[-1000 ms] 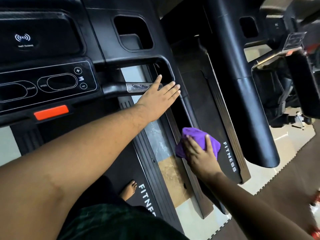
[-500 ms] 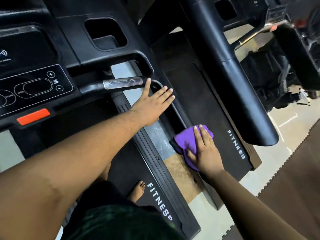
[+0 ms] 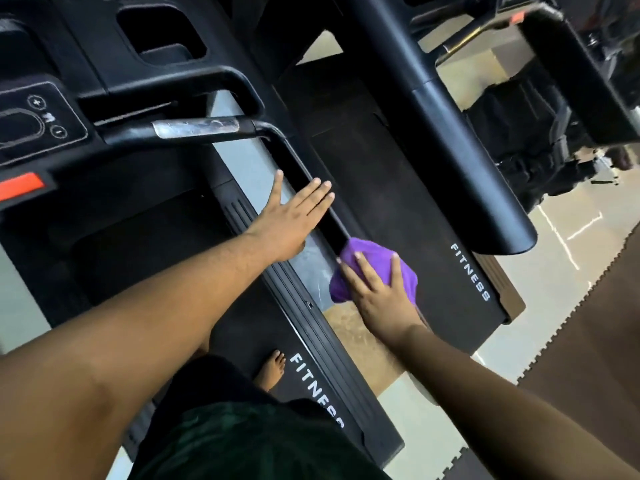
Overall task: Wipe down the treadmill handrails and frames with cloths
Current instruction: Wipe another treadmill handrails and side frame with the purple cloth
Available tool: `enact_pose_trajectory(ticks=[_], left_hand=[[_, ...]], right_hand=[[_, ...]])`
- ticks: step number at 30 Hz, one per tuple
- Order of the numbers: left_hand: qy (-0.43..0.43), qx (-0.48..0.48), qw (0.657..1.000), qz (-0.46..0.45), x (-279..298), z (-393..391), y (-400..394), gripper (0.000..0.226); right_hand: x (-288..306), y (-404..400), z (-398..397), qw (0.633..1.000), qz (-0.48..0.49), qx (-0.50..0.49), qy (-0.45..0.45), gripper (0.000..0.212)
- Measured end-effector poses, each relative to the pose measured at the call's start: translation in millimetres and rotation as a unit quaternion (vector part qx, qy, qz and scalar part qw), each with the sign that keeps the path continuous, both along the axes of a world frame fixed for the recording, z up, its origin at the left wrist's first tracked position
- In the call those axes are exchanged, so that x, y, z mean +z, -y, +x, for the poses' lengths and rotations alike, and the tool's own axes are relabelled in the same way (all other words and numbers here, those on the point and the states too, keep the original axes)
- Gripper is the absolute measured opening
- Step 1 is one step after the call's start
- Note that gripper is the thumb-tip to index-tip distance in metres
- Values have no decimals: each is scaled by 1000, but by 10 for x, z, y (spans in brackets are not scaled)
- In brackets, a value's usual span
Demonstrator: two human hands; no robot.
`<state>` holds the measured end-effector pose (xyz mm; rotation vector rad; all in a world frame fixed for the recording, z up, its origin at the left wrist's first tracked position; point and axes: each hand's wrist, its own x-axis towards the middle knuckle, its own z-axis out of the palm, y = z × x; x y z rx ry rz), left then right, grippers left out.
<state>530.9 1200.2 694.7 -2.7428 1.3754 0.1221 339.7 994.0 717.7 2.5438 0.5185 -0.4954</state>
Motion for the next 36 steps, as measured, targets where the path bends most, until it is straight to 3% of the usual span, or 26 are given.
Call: enact_pose_trajectory(ticks=[2,5,8,12,15,17,20,26,30,34,36], left_hand=[[-10,15,1000,-6,25,-119,48,110],[-10,40,999,-8,35,-238,18,112],[-43,33,998,9,60,-376,-8,114],[-46,23,999,-4,55,-582,69,114],[-42,-2,999,15,89,-731,199,114],[-38,-8,999,26,101,-779,271,111],[-36,-5,998,41,170,-835,342,109],[-59,-16,996,59,226,-1019,382,112],[-88,-1,995,51,280,-1145,400,115],[-186,93,978,0,426,-1215,358,117],[-286,149,944,-73,461,-1270,347,114]], right_hand=[[-41,-220,347,995,-85,48,-3,68],[-119,-332,446,989,-139,37,19,66],[-73,-18,-162,991,-118,66,-9,65],[-26,554,-1074,998,-20,63,0,61],[-32,521,-834,992,115,-31,50,87],[-14,356,-371,955,225,-174,86,100],[25,285,-93,903,315,-284,76,93],[24,570,-1091,879,331,-330,92,85],[2,462,-550,871,314,-369,80,84],[29,205,-275,851,305,-418,90,80],[26,142,-434,857,291,-408,118,77]])
